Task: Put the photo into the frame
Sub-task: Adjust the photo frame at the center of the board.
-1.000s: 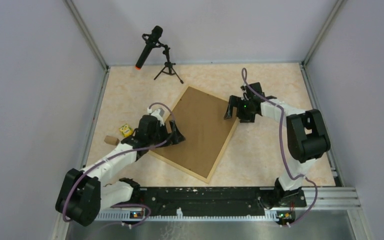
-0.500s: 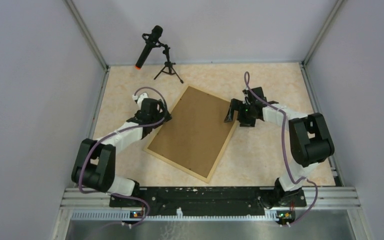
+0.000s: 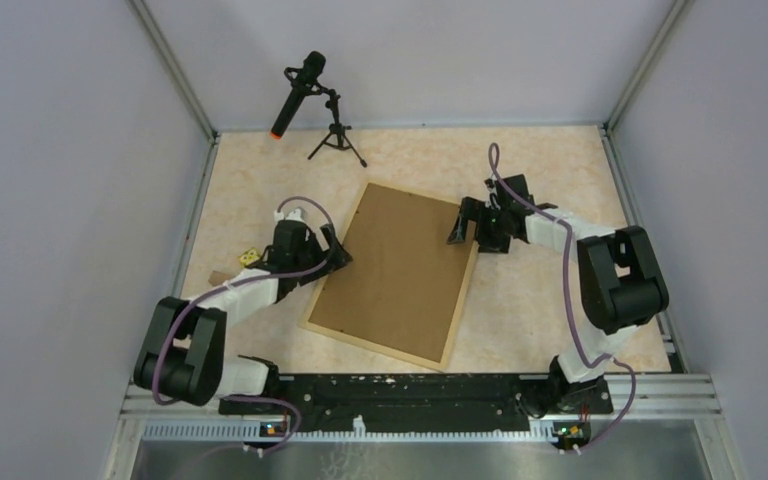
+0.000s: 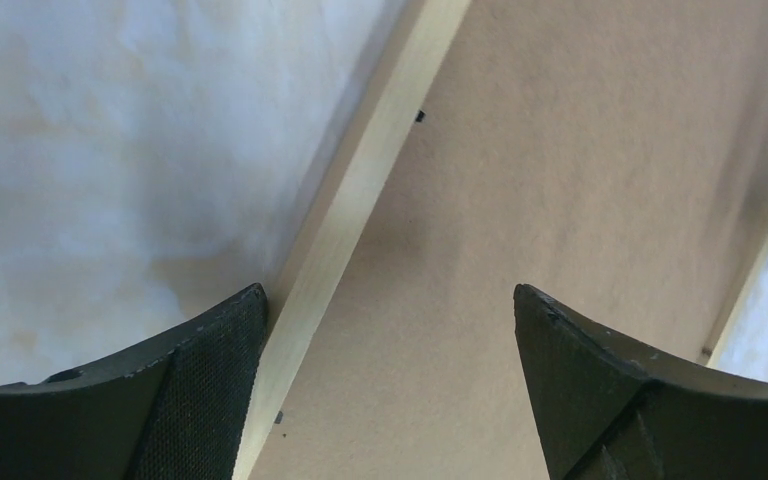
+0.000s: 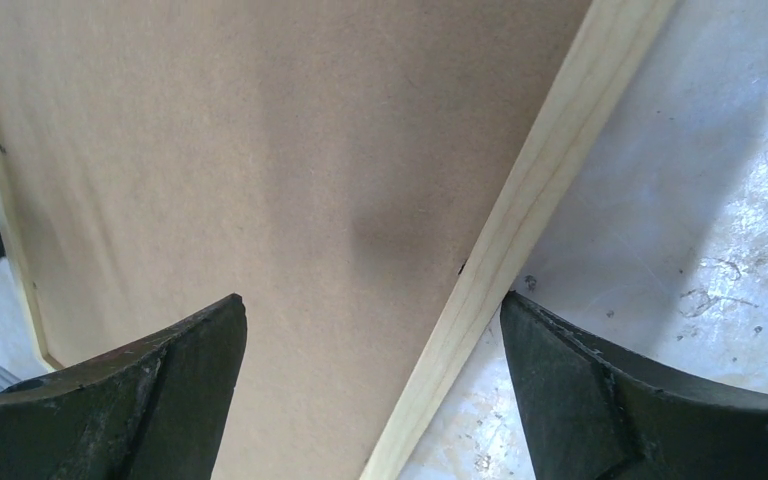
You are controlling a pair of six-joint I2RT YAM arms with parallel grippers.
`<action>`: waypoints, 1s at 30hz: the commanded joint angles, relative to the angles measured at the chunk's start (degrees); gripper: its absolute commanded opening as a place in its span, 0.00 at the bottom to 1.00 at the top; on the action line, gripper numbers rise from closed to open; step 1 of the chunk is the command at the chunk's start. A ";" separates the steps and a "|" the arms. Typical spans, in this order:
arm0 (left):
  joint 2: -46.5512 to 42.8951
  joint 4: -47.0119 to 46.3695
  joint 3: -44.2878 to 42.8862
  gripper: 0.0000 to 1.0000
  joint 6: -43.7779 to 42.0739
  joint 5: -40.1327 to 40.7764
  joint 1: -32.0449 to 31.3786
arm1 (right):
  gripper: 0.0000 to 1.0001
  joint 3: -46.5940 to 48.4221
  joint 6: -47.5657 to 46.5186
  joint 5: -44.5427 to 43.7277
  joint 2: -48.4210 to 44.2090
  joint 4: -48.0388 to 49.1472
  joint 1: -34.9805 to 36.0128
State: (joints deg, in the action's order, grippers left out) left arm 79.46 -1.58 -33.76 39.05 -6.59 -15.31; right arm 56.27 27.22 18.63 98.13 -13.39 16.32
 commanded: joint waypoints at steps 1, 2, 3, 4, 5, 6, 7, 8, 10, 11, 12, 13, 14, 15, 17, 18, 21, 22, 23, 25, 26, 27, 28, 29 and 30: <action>-6.49 -2.32 6.98 0.95 2.32 -9.69 -3.41 | 0.95 2.56 0.29 1.00 1.76 -1.65 0.52; -7.84 -2.47 8.17 0.95 2.41 -9.67 -3.70 | 0.95 3.02 0.08 -0.05 1.72 -2.25 0.48; -8.87 -2.75 9.27 0.95 2.32 -9.56 -3.75 | 0.95 3.52 -0.04 -0.84 1.79 -2.92 0.33; -9.89 -2.90 10.46 0.94 1.97 -8.95 -3.76 | 0.95 3.97 -0.36 -1.30 1.86 -3.67 -0.03; -10.80 -3.08 11.22 0.94 1.76 -8.34 -3.76 | 0.95 4.57 -0.72 -1.95 1.92 -4.80 -0.47; -11.21 -3.66 11.92 0.93 1.72 -8.06 -3.76 | 0.94 4.80 -0.98 -2.86 1.67 -5.82 -1.02; -11.34 -4.64 12.36 0.93 1.80 -8.18 -3.74 | 0.94 4.46 -1.22 -3.53 1.18 -6.38 -1.78; -11.20 -5.36 12.66 0.92 1.85 -8.56 -3.76 | 0.92 3.90 -1.59 -3.81 0.41 -6.68 -2.79; -10.39 -6.94 13.51 0.90 2.40 -9.53 -3.73 | 0.88 2.63 -2.23 -3.47 -1.17 -7.39 -4.83; -9.99 -7.35 13.74 0.89 2.50 -9.55 -3.75 | 0.85 2.02 -2.76 -3.36 -1.97 -7.65 -5.63; -9.57 -7.55 13.80 0.89 2.47 -9.74 -3.68 | 0.83 1.59 -3.37 -3.57 -2.55 -8.20 -6.17; -9.39 -7.69 13.73 0.88 2.52 -9.87 -3.66 | 0.80 1.31 -4.00 -3.94 -3.08 -8.71 -6.36; -9.24 -7.87 13.79 0.88 2.59 -9.86 -3.74 | 0.77 1.42 -4.73 -4.06 -3.19 -9.34 -6.38; -9.11 -8.11 13.87 0.88 2.63 -9.91 -3.69 | 0.74 1.83 -5.51 -4.05 -3.05 -10.05 -6.36; -9.14 -8.80 14.25 0.87 2.77 -9.85 -3.69 | 0.65 2.62 -6.39 -4.80 -2.76 -10.91 -6.46; -9.11 -8.93 14.39 0.87 2.84 -9.86 -3.72 | 0.61 2.83 -6.51 -5.31 -2.61 -11.03 -6.57; -9.12 -9.05 14.42 0.87 2.86 -9.76 -3.76 | 0.53 4.24 -6.62 -5.75 -1.28 -11.77 -6.78; -9.18 -9.02 14.47 0.87 2.82 -9.71 -3.76 | 0.50 4.71 -6.65 -5.86 -0.75 -11.91 -6.82; -9.29 -9.05 14.50 0.87 2.79 -9.70 -3.76 | 0.45 5.18 -6.68 -6.19 -0.25 -11.99 -6.82; -9.36 -9.12 14.55 0.87 2.87 -9.67 -3.76 | 0.39 6.61 -6.88 -7.45 0.71 -12.83 -6.80; -9.38 -9.13 14.59 0.87 2.92 -9.67 -3.83 | 0.37 7.51 -7.18 -7.62 1.23 -13.52 -6.90; -9.33 -9.08 14.52 0.87 2.94 -9.63 -3.80 | 0.37 8.12 -7.33 -7.64 1.58 -13.93 -6.89; -9.23 -9.10 14.51 0.87 2.88 -9.60 -3.82 | 0.36 8.61 -7.29 -7.71 1.82 -14.10 -6.91; -9.21 -9.06 14.44 0.87 2.89 -9.56 -3.85 | 0.36 8.92 -7.27 -7.81 2.05 -14.16 -6.90; -9.22 -9.08 14.42 0.87 2.88 -9.54 -3.85 | 0.36 9.26 -7.34 -7.78 2.41 -14.28 -6.91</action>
State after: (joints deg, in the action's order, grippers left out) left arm 69.28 -11.51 -20.45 41.36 -14.76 -18.50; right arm 61.80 20.97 12.21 99.55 -26.89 9.67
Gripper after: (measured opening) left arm 0.870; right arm 0.366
